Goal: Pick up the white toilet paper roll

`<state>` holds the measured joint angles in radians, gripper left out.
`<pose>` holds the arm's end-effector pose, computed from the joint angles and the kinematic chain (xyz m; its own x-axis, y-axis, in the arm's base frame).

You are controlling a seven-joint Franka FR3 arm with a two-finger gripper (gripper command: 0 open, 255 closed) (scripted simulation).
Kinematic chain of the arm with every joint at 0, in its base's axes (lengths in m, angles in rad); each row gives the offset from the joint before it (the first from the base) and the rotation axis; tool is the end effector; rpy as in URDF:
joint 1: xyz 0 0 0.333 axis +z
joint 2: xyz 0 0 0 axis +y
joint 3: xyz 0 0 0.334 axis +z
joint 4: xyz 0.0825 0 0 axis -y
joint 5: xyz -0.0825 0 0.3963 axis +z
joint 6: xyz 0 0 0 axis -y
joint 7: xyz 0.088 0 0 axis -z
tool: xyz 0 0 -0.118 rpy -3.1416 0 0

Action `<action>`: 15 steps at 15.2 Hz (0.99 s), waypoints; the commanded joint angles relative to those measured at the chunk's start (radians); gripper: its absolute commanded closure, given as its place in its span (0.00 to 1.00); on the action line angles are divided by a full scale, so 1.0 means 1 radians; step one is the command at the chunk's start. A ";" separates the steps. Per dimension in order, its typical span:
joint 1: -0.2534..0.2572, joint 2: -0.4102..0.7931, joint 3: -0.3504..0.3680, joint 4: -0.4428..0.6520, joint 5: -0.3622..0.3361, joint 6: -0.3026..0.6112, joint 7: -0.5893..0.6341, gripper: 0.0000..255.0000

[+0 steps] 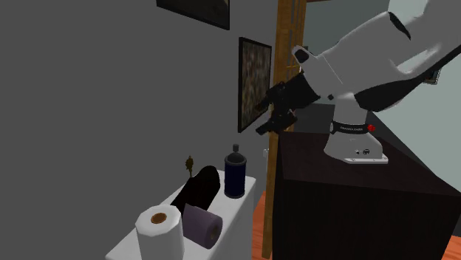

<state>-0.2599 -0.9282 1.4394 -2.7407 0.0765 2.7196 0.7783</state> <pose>0.2248 0.3487 0.3057 0.6521 0.4028 0.6423 0.1136 -0.8895 0.4426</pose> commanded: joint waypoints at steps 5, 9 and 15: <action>-0.259 -0.190 0.347 0.157 -0.007 0.086 0.186 0.00; -0.368 -0.372 0.481 0.301 -0.002 0.081 0.286 0.00; -0.486 -0.665 0.575 0.566 -0.008 0.005 0.418 0.00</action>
<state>-0.7321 -1.5413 2.0010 -2.2243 0.0698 2.7475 1.1704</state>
